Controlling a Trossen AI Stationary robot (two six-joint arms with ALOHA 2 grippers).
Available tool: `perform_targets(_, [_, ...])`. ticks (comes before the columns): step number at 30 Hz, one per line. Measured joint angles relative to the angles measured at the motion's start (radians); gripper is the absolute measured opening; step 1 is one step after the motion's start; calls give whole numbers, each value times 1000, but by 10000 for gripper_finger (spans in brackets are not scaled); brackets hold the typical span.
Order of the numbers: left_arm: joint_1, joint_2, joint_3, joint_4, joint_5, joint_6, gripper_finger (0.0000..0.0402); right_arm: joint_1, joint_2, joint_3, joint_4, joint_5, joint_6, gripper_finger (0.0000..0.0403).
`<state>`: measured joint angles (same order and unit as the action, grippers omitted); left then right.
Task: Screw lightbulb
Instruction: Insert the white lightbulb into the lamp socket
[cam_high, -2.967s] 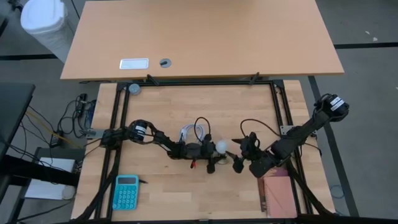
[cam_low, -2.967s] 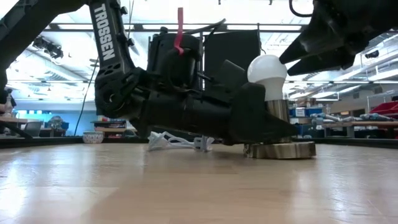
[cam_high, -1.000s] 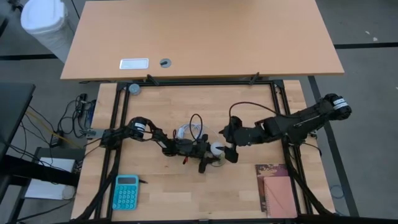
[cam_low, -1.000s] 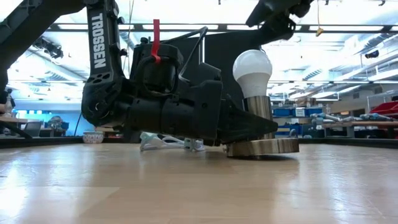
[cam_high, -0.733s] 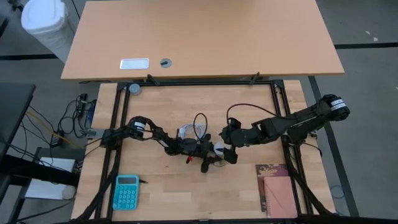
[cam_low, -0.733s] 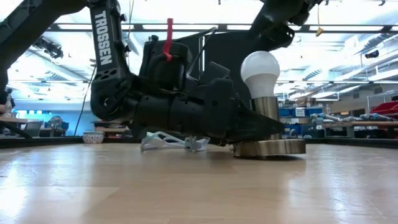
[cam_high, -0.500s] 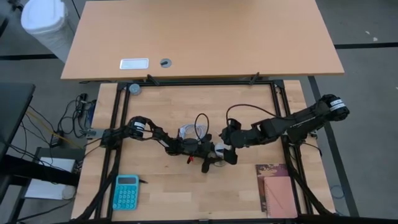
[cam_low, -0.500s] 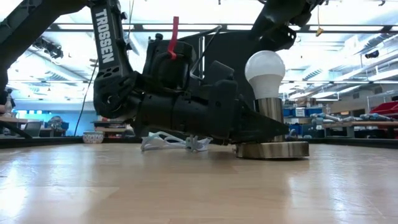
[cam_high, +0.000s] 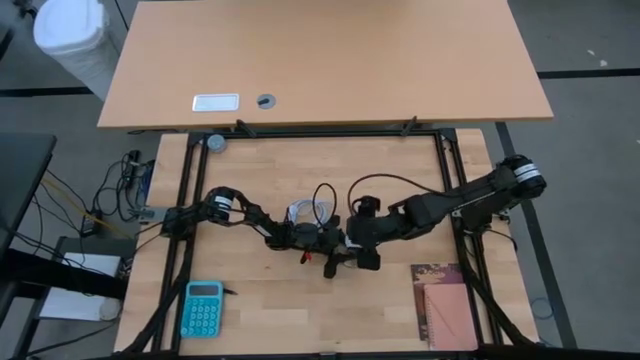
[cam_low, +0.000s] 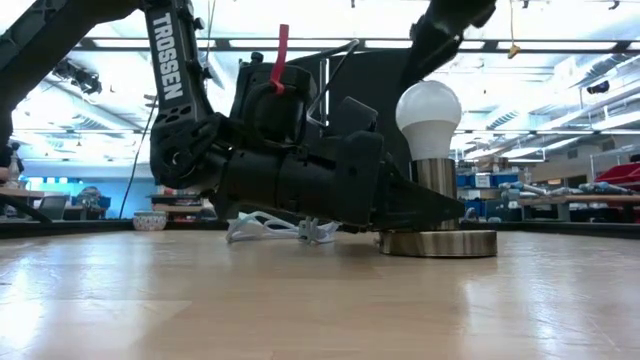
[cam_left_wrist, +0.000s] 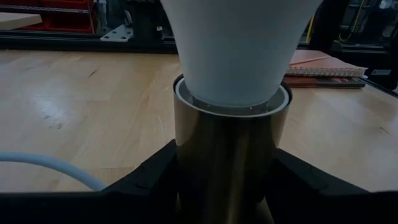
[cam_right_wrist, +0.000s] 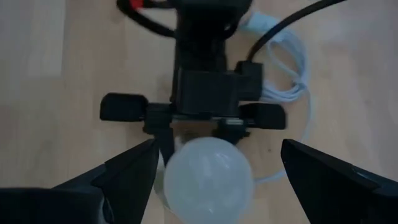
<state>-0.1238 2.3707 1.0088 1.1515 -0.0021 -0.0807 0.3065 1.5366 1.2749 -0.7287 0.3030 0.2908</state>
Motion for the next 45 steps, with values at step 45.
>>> perform_targets(45, [-2,0,0,1,-2,-1,198,-61,165,61,-127,-143,-164,351])
